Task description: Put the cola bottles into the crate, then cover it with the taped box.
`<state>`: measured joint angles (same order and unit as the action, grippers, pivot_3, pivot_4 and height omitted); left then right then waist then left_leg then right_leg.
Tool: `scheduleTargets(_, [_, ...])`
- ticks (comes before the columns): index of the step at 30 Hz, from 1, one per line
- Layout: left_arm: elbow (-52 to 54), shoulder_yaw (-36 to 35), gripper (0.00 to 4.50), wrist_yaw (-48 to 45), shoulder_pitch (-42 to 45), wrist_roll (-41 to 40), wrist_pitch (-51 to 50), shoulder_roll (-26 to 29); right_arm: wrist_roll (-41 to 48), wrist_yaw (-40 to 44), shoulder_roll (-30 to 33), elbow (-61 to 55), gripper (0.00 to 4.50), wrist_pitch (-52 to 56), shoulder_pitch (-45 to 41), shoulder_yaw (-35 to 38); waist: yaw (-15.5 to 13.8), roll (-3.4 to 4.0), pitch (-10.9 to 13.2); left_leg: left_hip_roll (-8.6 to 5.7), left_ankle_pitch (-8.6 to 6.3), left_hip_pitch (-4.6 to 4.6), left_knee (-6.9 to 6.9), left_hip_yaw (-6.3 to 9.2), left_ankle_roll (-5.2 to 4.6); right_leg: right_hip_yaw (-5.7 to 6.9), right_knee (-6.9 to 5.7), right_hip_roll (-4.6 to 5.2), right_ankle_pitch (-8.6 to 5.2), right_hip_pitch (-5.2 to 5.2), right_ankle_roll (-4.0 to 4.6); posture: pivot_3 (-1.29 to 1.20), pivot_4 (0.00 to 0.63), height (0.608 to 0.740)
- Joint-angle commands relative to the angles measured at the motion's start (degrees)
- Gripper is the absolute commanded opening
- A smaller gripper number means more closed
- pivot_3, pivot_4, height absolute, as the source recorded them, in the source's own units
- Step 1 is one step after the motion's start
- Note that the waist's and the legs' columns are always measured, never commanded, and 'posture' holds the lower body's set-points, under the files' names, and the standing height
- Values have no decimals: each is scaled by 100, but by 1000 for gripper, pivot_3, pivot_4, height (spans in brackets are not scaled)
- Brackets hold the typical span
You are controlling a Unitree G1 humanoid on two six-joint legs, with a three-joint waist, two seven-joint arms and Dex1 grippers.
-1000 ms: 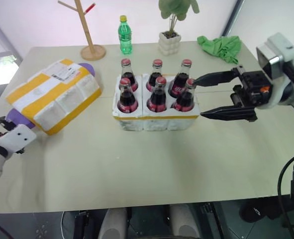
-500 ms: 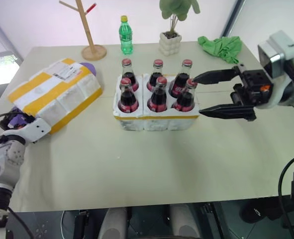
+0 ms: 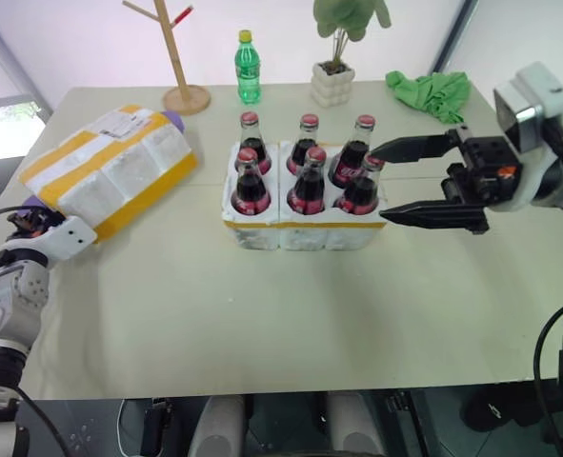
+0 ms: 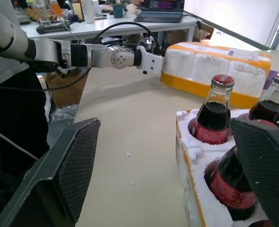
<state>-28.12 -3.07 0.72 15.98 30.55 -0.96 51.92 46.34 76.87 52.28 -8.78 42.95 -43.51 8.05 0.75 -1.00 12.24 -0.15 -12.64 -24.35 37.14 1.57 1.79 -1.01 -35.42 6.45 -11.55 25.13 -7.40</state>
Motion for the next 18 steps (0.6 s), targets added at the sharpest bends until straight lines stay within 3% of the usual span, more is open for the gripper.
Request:
scheduleTargets(1, [244,-214,590,-137,-19,-125,2,297,40,29,145,-88,4500,-95,-33,196,1,0,0,0,0,0,0,0,0,0,0,0,0,0,0,0,150,740])
scheduleTargets(7, [635,-477,590,-677,248,-446,206,903,-74,226,567,152,4500,-125,-19,320,-1,0,0,0,0,-3,-1,0,0,0,2,0,0,3,0,0,150,740])
scheduleTargets(13, [770,-466,590,-1181,1262,-608,457,1477,-191,190,713,277,4500,-240,101,396,-6,-4,-2,0,0,-4,0,-1,1,1,9,0,0,-1,1,0,150,740])
scheduleTargets(18, [1080,-222,590,-1783,2361,-793,556,1411,-233,187,892,309,4500,-255,356,584,-5,-4,-1,-2,1,-5,1,-4,0,0,8,0,1,-2,-1,0,150,740])
